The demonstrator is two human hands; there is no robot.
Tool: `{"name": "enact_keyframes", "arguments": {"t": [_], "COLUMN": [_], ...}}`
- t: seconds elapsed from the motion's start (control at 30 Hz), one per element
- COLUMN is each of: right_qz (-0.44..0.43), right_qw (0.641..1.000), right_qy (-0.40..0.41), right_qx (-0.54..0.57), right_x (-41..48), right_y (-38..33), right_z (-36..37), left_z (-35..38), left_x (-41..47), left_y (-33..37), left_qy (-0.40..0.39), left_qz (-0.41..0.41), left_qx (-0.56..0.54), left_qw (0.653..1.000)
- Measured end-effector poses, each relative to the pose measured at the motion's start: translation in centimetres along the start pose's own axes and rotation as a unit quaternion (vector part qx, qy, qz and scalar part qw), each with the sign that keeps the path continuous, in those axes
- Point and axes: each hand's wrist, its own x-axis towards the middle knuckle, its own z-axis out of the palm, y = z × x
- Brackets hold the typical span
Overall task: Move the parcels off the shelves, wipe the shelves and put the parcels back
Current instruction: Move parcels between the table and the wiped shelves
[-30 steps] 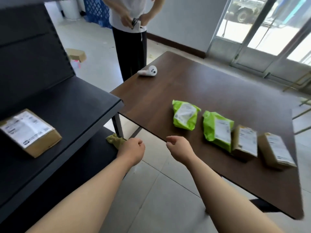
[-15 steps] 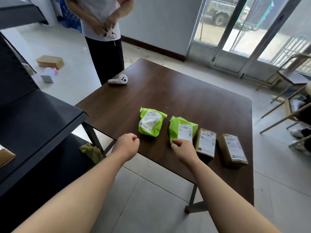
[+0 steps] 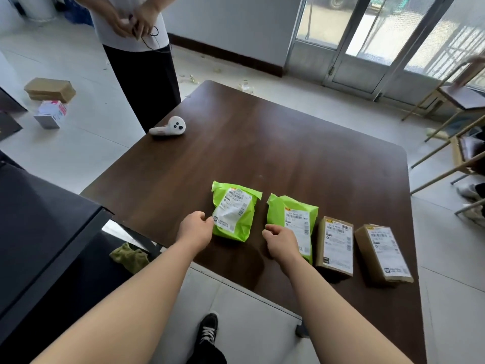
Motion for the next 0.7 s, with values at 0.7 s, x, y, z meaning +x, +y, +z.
{"name": "enact_keyframes", "arguments": {"t": [0.7], "right_qz": [0.082], "right_qw": [0.994], "right_qy": [0.010], "right_qx": [0.071], "right_x": [8.6], "right_y": [-3.4], "right_z": [5.8], "left_z": [2.9], "left_x": [10.4], "left_y": [2.3], "left_qy": [-0.078], "left_qz": [-0.040], "left_qx": [-0.056], "left_qw": [0.995]}}
